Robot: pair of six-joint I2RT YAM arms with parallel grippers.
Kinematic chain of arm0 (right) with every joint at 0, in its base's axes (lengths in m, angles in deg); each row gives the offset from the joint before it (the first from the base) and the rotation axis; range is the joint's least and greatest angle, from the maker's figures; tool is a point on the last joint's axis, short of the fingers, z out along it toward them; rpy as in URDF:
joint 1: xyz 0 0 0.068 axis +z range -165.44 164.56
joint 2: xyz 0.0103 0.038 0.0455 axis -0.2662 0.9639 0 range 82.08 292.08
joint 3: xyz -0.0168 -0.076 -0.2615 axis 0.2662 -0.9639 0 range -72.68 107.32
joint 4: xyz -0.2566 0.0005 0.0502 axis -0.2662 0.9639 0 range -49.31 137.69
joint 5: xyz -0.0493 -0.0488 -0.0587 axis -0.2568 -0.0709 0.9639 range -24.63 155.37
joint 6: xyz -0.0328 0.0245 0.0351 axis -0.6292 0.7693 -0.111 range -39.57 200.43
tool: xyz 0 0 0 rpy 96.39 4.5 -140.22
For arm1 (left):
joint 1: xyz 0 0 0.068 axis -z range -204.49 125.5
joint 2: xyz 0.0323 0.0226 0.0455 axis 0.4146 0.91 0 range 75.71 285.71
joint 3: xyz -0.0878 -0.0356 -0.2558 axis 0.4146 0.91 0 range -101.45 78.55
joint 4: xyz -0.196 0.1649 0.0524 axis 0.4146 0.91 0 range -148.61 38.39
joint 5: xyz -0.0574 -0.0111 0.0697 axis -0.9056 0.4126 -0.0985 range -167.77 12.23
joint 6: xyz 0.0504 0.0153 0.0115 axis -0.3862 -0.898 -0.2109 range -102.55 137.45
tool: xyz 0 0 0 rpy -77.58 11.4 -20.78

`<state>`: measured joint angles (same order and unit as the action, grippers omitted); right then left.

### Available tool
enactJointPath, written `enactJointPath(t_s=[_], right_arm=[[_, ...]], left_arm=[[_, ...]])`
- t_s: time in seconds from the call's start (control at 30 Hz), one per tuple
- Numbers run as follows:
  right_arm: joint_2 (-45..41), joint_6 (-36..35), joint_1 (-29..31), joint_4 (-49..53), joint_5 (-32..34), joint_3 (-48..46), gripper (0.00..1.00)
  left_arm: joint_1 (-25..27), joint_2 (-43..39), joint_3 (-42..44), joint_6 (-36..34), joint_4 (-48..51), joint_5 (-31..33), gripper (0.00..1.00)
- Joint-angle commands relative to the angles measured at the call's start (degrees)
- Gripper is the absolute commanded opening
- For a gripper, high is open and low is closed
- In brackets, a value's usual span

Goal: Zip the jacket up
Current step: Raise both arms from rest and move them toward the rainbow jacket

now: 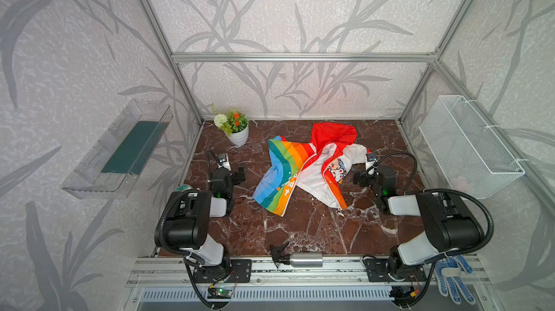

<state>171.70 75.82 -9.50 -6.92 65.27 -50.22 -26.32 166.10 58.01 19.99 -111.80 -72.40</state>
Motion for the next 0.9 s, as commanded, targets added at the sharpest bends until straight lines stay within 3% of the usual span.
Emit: enactJointPath(t_s=[0.0,0.7,0.73,0.8,0.87], right_arm=[[-1.21,-0.36,-0.22,0.16,-0.11,1.21,0.99],[-1.29,-0.33,-0.20,0.11,-0.10,1.18,0.99],[-1.22,-0.27,-0.20,0.07,-0.01,1.18,0.99],[-1.21,-0.15,-0.39,0.00,-0.25,1.18,0.99],[-1.21,-0.15,-0.48,-0.02,-0.49,1.14,0.99]], left_arm=[[0.31,-0.49,-1.09,-0.61,-1.05,0.96,0.99],[1.75,-1.33,0.10,-2.63,-2.87,0.95,0.99],[3.25,-3.20,1.03,-3.84,-3.15,3.68,0.99],[8.70,-10.31,0.18,-6.62,3.10,15.81,0.99],[9.08,-16.71,-3.39,-5.60,14.58,14.11,0.99]])
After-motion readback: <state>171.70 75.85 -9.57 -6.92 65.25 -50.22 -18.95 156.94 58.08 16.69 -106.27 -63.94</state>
